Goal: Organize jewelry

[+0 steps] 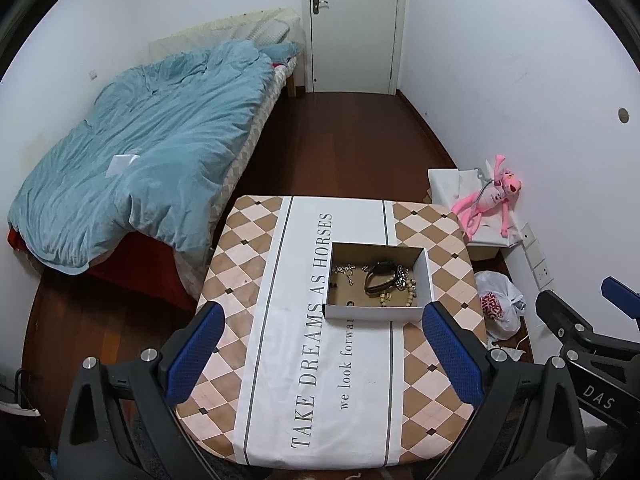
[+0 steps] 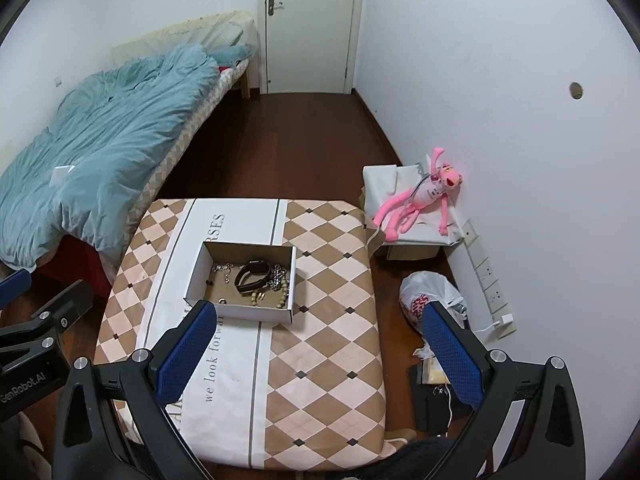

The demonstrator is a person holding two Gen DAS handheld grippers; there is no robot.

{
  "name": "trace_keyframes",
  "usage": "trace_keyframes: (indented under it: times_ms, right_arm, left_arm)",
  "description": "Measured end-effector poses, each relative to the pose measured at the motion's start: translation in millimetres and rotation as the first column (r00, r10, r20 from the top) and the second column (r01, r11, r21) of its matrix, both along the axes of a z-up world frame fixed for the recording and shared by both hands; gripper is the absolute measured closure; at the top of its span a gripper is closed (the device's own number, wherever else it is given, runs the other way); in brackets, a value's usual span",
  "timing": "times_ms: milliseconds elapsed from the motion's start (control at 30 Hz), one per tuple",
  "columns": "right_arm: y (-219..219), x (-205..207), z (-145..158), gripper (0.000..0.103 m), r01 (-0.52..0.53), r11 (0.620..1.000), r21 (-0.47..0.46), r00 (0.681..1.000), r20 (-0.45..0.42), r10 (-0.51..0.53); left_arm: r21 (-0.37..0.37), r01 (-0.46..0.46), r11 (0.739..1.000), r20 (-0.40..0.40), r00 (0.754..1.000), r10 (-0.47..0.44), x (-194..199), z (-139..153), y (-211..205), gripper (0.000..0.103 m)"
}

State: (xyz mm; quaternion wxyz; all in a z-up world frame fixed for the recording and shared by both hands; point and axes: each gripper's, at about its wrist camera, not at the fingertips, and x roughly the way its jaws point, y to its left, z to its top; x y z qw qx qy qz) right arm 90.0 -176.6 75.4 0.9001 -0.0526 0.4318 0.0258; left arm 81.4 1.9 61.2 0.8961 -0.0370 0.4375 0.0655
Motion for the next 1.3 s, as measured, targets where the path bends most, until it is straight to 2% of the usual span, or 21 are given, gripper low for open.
trace_keyframes:
  times_ms: [433, 1300]
  right_arm:
    - [5.8, 17.5, -19.0, 0.0, -0.012, 1.0, -0.013, 0.998, -0.056, 0.011]
    - [7.5, 19.9, -22.4, 0.0, -0.018, 1.0, -0.019, 0.997, -0.07, 0.016]
  left_arm:
    - [0.007, 0.002, 1.0, -0.033, 0.999, -0.002, 10.5, -11.0, 2.1, 0.002]
    - [0.025, -0.007, 1.0, -0.032, 0.999, 0.008, 12.7, -17.2, 6.9, 0.002]
